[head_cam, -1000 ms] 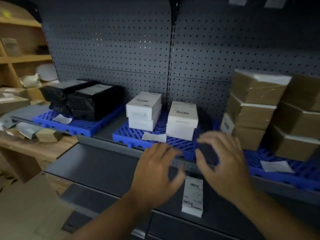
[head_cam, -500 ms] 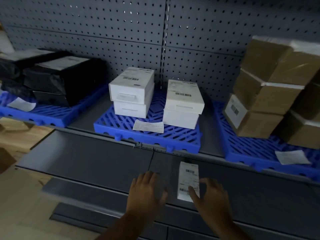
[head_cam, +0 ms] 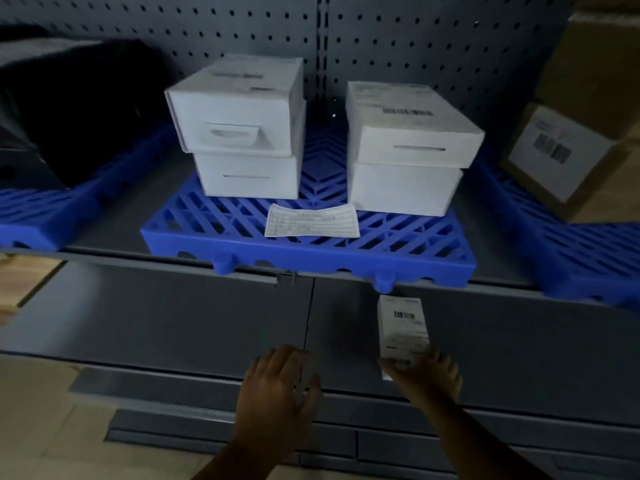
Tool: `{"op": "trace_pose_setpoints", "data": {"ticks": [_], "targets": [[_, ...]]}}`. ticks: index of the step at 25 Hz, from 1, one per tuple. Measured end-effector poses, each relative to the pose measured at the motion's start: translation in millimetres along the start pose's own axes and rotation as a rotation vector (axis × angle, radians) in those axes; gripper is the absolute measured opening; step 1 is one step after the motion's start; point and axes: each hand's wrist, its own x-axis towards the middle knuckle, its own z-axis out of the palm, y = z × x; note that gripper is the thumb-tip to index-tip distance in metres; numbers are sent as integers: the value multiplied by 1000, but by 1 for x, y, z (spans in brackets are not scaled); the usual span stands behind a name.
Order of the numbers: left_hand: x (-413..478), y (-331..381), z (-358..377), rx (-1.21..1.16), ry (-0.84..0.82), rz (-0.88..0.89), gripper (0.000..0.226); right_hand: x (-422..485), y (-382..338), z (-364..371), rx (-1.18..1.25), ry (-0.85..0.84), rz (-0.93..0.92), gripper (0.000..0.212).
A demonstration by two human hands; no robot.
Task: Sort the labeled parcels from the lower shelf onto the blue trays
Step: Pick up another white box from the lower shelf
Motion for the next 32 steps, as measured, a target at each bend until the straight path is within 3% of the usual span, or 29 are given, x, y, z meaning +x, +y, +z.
{"op": "trace_pose_setpoints", "data": {"ticks": [6, 11, 19, 24, 28, 32], "targets": [[3, -22, -38, -19, -32, -26, 28, -14, -11, 8, 156, 107, 113, 114], [7, -30, -61, -12, -87, -25, 36, -50, -18, -15, 121, 114, 144, 115], [-13, -70, -92, 13, -228, 160, 43, -168, -29, -51, 238, 161, 277, 113], [-27, -42, -100, -46, -258, 241, 30, -229, -31, -74, 250, 111, 305, 110], [-21, -18, -104, -14, -290, 256, 40, -253, -20, -105, 287, 98, 257, 106], [-15, 10, -112, 32, -215, 293, 37, -268, -12, -135, 197, 86, 220, 109]]}}
